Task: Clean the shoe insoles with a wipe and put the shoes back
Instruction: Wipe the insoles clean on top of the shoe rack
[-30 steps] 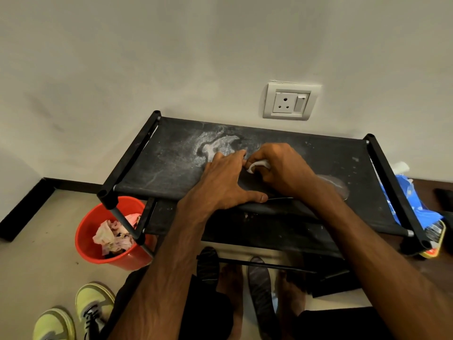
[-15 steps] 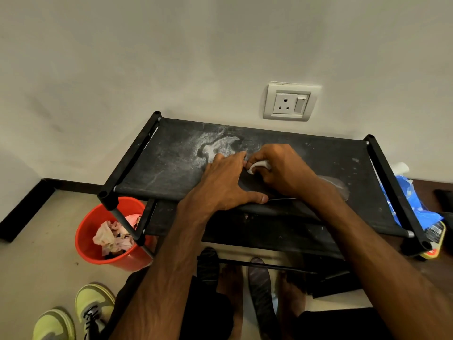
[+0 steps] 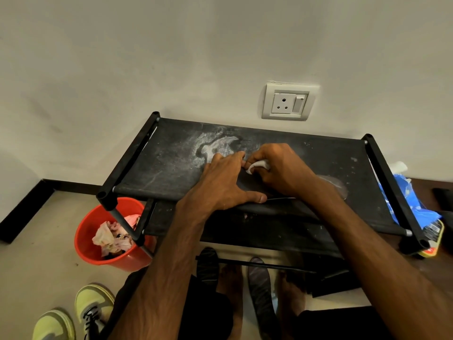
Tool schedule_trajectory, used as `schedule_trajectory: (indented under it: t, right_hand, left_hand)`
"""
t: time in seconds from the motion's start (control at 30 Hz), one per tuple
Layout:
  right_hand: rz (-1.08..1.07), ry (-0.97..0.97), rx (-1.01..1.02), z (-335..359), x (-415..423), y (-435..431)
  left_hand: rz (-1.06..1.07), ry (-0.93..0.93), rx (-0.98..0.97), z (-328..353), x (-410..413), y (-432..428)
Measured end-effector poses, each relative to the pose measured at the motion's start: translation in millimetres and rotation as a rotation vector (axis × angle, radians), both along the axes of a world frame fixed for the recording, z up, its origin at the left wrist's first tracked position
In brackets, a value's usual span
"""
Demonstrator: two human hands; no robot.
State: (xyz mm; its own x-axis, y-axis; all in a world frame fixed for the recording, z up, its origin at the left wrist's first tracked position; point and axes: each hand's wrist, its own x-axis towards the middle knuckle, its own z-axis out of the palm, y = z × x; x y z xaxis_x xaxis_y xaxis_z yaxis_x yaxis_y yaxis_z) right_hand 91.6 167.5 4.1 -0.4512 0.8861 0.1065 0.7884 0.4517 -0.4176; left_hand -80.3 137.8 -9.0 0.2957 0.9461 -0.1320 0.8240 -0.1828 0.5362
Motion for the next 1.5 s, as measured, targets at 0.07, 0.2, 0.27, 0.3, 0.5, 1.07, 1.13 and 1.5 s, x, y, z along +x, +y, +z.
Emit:
schedule_trajectory:
  t: [0.07,0.2,0.27,0.3,0.5,1.07,1.13,1.5]
  right_hand:
    - [-0.002,0.001,-0.002,0,0,0]
    - [0.002,0.006,0.0,-1,1,1]
    - [0.004,0.012,-0.001,-2,1,2]
    - [0.006,0.009,-0.003,-1,2,2]
    - [-0.041,-0.02,-0.03,2,17,6]
    - [-0.031,-0.041,-0.126,7,23,4]
    - [-0.073,-0.044,-0.134,7,26,4]
    - [0.138,-0.197,-0.428,35,25,-15]
  left_hand:
    - [-0.001,0.004,0.004,0,0,0]
    - [-0.002,0.007,0.002,0,1,0]
    - [-0.002,0.008,0.0,0,0,0]
    - [-0.001,0.004,0.0,-1,0,0]
    - [-0.021,-0.041,-0.015,-1,-4,0]
    - [-0.04,-0.095,-0.055,0,-10,-1]
    - [-0.042,-0.094,-0.048,0,-9,-1]
    - [-0.013,-0.089,-0.008,1,-6,0]
